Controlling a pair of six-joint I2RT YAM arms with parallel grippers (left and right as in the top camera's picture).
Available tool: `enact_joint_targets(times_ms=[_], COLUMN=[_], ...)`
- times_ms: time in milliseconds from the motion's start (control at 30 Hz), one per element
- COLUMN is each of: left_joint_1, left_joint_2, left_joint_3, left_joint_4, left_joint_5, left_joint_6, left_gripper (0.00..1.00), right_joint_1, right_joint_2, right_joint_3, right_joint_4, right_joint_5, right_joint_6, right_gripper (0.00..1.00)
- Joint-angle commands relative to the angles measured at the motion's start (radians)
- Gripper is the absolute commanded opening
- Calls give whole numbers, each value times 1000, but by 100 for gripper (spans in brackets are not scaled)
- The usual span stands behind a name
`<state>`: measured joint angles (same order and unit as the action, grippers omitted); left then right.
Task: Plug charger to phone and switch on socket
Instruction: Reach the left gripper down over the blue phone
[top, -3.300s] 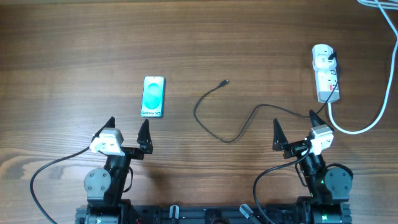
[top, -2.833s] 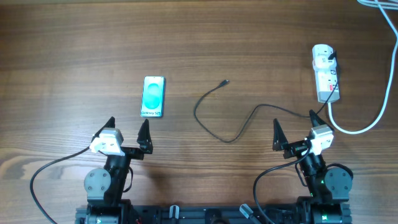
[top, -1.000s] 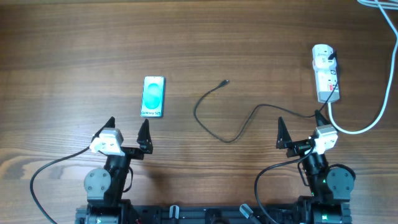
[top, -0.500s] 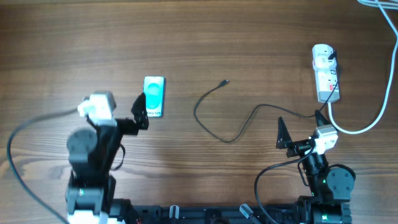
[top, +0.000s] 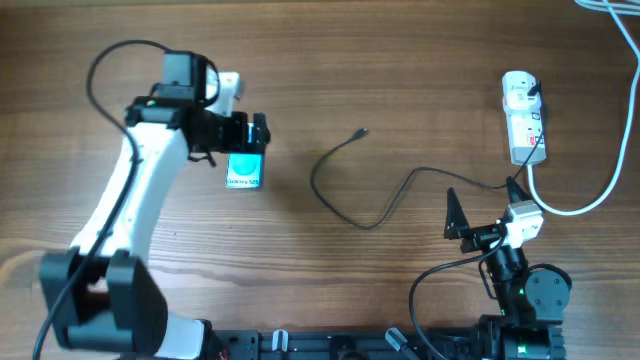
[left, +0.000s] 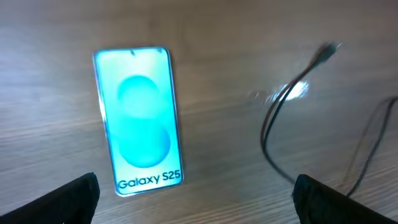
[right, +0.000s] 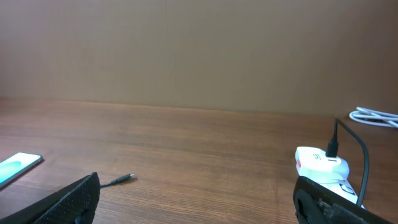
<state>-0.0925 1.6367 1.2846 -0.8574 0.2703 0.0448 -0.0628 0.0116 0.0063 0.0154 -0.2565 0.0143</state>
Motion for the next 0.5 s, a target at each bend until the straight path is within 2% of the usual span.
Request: enact_joint_targets(times_ms=[0,100,167,200,267,367,467], left_joint_1=[-26,-26,-26,-26,-26,-31,-37], left_joint_2=[99,149,161,169,203,279,330], left_joint_3=[17,17,17,18,60,166,171], left_joint_4=[11,42,67,84,40,-64,-87], left_joint_5=[-36,22,-43,-134,-209,-209,-209], left_joint_6=[34,22,-5,-74,-110,-117,-117], left_gripper=[100,100,100,100,100,100,99], right_joint_1=[-4,-4,-4,-4,-4,-4,-4], right_joint_2=[-8,-8,-8,-8,-8,-8,-8], right_joint_3=[-1,-1,-1,-1,-1,-1,-1], right_joint_4=[5,5,5,5,5,5,5], right_joint_5=[10,10,10,10,10,10,10], right_joint_6=[12,12,12,12,12,12,12], right_gripper=[99,100,100,100,100,100,100])
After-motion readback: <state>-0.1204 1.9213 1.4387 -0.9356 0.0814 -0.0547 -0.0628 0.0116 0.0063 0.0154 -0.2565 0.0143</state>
